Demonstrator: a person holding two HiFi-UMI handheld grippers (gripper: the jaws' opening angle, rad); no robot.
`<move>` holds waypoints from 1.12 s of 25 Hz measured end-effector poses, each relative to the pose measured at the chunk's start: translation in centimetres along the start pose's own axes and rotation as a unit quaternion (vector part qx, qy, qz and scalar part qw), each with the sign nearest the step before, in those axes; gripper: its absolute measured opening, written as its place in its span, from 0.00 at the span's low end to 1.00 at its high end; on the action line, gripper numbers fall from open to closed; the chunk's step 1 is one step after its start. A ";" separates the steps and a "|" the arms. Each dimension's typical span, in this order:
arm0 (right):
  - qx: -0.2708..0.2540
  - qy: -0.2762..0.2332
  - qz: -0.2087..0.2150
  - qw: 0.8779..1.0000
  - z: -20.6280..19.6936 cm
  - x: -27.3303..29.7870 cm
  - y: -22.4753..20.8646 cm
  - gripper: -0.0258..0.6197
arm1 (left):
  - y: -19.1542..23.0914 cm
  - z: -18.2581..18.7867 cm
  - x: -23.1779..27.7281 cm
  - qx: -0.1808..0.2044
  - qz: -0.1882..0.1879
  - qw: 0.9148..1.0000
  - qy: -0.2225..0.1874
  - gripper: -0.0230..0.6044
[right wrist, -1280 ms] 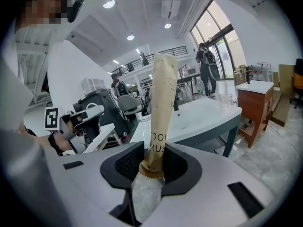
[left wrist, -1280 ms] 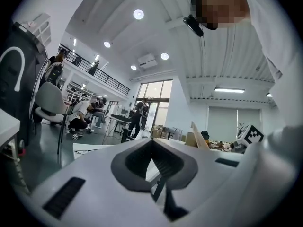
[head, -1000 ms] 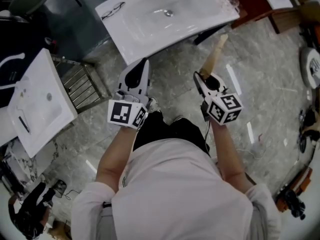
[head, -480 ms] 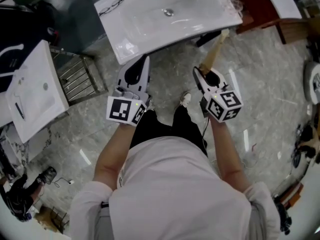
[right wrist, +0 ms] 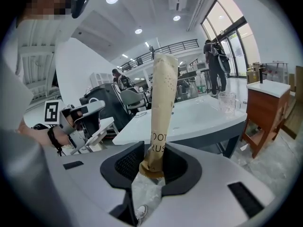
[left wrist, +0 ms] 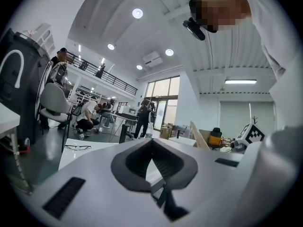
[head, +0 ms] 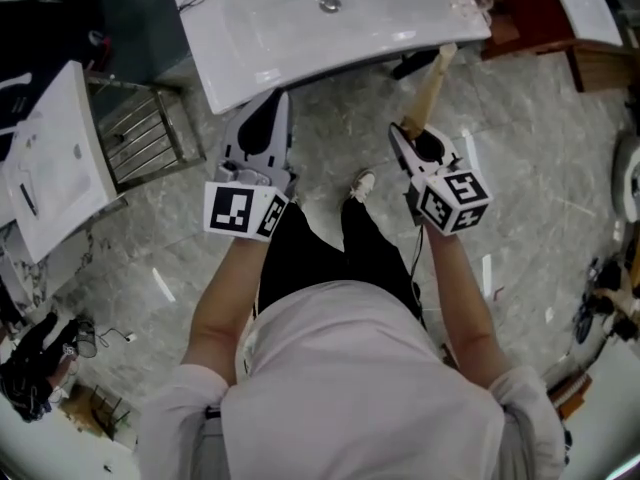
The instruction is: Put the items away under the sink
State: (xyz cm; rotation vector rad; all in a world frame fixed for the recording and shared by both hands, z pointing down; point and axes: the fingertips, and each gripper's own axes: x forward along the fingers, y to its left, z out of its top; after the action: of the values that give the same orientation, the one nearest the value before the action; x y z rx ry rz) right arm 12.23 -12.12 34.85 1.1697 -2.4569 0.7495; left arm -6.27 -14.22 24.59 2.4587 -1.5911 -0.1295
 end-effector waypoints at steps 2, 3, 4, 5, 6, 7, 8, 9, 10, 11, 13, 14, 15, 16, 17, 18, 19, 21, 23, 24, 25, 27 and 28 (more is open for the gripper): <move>0.004 0.002 -0.006 1.000 -0.8 0.2 -1.2 0.23 | 0.0 -0.9 0.4 0.005 -0.003 1.000 0.004 0.04; 0.006 0.003 -0.007 1.000 -1.2 0.5 -1.6 0.23 | 0.2 -1.4 0.5 0.008 -0.002 1.000 0.006 0.04; 0.008 0.004 -0.006 1.000 -1.8 0.7 -1.8 0.23 | 0.3 -1.9 0.6 0.011 -0.001 1.000 0.007 0.04; 0.009 0.006 -0.005 1.000 -2.5 1.0 -2.0 0.23 | 0.4 -2.4 0.7 0.013 0.000 1.000 0.008 0.04; 0.010 0.009 -0.003 1.000 -3.1 1.2 -2.3 0.23 | 0.4 -2.9 0.8 0.016 0.002 1.000 0.008 0.04; 0.011 0.012 -0.001 1.000 -3.8 1.5 -2.6 0.23 | 0.3 -3.3 1.0 0.018 0.002 1.000 0.007 0.04; 0.012 0.015 0.001 1.000 -4.5 1.8 -2.9 0.23 | 0.2 -3.8 1.3 0.020 0.002 1.000 0.006 0.04; 0.014 0.017 0.001 1.000 -5.3 2.2 -3.1 0.23 | 0.2 -4.3 1.5 0.021 0.000 1.000 0.005 0.04; 0.016 0.018 -0.001 1.000 -6.0 2.6 -3.4 0.23 | 0.1 -4.8 1.6 0.022 -0.003 1.000 0.004 0.04; 0.018 0.018 -0.002 1.000 -6.7 3.1 -3.5 0.23 | 0.1 -5.4 1.7 0.022 -0.007 1.000 0.004 0.04; 0.021 0.015 -0.005 1.000 -8.1 3.9 -3.9 0.23 | -0.2 -6.9 1.9 0.023 -0.017 1.000 0.004 0.04; 0.023 0.013 -0.007 1.000 -8.7 4.3 -4.2 0.23 | -0.5 -7.7 2.1 0.024 -0.024 0.999 0.004 0.04; 0.024 0.011 -0.011 1.000 -9.2 4.7 -4.6 0.23 | -0.7 -8.5 2.4 0.025 -0.032 0.999 0.004 0.04; 0.025 0.008 -0.015 1.000 -9.7 5.1 -5.0 0.23 | -0.9 -9.3 2.6 0.025 -0.039 0.999 0.004 0.04; 0.027 0.004 -0.020 0.999 -10.3 5.5 -5.4 0.23 | -1.0 -10.1 2.8 0.023 -0.046 0.999 0.005 0.04; 0.031 0.002 -0.025 0.999 -10.9 5.8 -5.8 0.23 | -1.1 -11.0 3.0 0.019 -0.052 0.998 0.007 0.04; 0.038 0.001 -0.029 0.999 -11.6 6.0 -6.0 0.23 | -1.3 -12.0 3.0 0.013 -0.057 0.998 0.010 0.04; 0.050 0.002 -0.037 0.998 -13.2 6.2 -6.4 0.23 | -1.6 -14.0 3.1 0.001 -0.067 0.998 0.016 0.04; 0.050 0.006 -0.043 0.998 -14.4 6.4 -6.9 0.23 | -1.9 -15.8 3.5 -0.004 -0.076 0.997 0.022 0.04; 0.048 0.008 -0.044 0.998 -14.9 6.6 -7.1 0.23 | -2.0 -16.5 3.7 -0.004 -0.079 0.997 0.025 0.04; 0.046 0.011 -0.044 0.998 -15.5 6.9 -7.3 0.23 | -2.0 -17.2 3.9 -0.002 -0.081 0.996 0.027 0.04; 0.046 0.021 -0.042 0.998 -17.2 7.3 -7.7 0.23 | -2.1 -18.8 4.0 0.001 -0.083 0.996 0.035 0.04; 0.046 0.026 -0.042 0.998 -18.1 7.5 -7.9 0.23 | -2.2 -19.5 4.1 0.002 -0.084 0.996 0.040 0.04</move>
State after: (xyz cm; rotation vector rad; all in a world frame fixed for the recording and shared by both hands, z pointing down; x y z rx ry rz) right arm 14.89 -10.41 55.74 1.2605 -2.3375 0.8667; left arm 1.01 -14.57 43.30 2.5646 -1.3522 -0.0543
